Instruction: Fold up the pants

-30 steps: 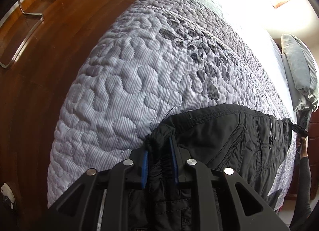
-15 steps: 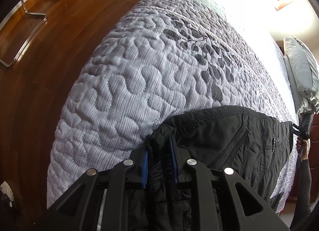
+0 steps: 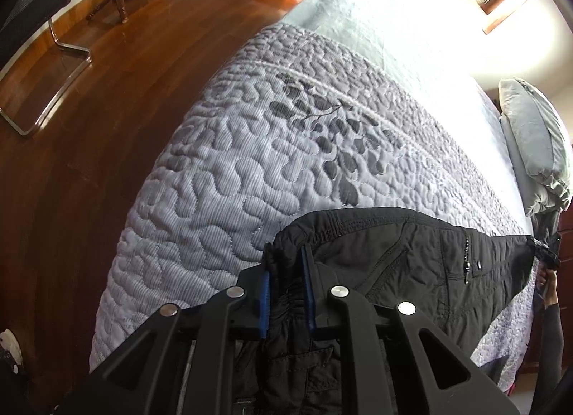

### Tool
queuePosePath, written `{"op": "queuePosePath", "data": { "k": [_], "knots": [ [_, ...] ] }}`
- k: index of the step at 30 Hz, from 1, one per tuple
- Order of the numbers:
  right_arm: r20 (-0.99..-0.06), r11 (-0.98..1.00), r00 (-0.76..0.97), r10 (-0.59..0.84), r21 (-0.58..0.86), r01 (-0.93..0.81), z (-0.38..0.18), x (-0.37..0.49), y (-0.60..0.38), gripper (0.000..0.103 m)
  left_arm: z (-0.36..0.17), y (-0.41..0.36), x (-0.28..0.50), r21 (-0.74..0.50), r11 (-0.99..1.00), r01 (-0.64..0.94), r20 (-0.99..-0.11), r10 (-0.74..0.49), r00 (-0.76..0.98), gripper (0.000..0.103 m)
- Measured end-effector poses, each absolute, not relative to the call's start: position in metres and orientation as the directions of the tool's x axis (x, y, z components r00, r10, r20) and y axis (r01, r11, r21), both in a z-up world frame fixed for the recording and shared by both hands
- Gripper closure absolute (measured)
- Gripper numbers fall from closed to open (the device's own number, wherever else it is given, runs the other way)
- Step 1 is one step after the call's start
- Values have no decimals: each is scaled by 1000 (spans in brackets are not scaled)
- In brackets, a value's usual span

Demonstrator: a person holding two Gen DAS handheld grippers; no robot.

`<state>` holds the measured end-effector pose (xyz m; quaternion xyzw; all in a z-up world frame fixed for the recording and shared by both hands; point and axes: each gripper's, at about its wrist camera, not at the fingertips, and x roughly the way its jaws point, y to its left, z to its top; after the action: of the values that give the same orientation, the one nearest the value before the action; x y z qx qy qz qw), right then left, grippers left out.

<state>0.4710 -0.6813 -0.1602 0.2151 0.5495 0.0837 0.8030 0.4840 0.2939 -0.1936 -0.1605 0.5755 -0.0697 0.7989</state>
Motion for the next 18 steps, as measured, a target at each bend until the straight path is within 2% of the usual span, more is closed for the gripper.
{"op": "queuePosePath", "data": {
  "k": [10,18],
  "knots": [
    [-833,905,459,308,405,128,-90,389,-685,95,-136,279,454,-388,922,-10,-843,-351,407,89],
    [-817,900,502,284,408,155,-60,310,-696,96,-94,265,420,-407,912,55,-805,-387,450,89]
  ]
}}
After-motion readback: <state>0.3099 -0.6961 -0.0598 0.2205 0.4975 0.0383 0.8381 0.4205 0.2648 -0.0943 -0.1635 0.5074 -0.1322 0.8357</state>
